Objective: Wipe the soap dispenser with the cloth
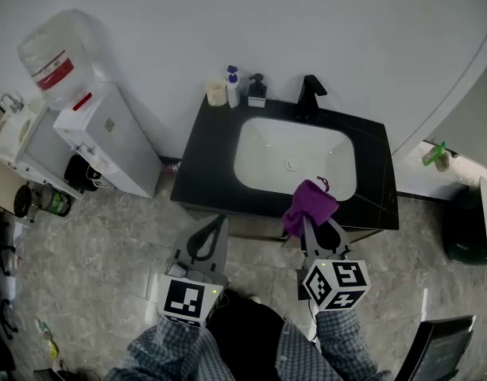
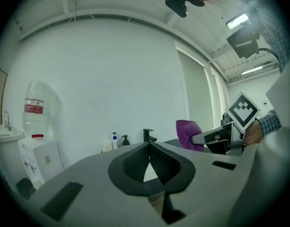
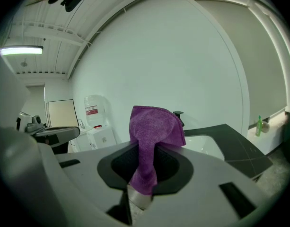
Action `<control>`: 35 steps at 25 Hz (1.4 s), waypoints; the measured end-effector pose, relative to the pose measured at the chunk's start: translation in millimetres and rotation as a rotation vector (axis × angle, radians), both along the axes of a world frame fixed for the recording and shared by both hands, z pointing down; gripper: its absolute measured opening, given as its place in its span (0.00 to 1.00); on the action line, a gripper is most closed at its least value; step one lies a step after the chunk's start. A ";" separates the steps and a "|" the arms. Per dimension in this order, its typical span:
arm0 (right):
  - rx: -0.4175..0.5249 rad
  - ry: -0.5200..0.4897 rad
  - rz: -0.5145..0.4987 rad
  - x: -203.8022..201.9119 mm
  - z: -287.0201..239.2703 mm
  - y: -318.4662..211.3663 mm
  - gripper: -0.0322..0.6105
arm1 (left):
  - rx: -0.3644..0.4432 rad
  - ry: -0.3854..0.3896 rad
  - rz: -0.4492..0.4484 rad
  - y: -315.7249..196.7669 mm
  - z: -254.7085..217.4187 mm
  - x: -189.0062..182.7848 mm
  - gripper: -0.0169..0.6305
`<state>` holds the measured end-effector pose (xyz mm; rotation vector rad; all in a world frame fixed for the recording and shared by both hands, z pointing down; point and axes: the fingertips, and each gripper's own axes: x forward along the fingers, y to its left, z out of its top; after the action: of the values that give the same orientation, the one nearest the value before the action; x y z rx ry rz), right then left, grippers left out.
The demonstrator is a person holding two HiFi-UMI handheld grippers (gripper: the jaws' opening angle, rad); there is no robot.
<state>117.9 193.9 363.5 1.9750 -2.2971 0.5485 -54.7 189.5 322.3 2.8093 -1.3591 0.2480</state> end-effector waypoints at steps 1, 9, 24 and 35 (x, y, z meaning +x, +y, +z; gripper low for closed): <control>-0.001 -0.005 0.005 -1.8 -0.4 1.3 0.17 | 0.003 0.005 0.000 0.8 -2.3 -2.1 0.03; 0.030 0.013 0.042 -14.3 -15.1 8.5 0.17 | 0.011 0.031 0.035 -0.3 -8.3 -14.2 0.03; 0.051 0.038 0.056 -46.7 -29.4 5.7 0.16 | -0.002 0.029 0.089 -3.4 -7.4 -32.9 0.03; 0.054 0.041 0.055 -57.3 -34.4 3.6 0.16 | 0.015 0.053 0.089 -5.3 -13.1 -43.4 0.03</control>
<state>60.6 197.5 329.1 2.0595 -2.2629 0.4500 -98.1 184.2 309.3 2.8699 -1.2326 0.1635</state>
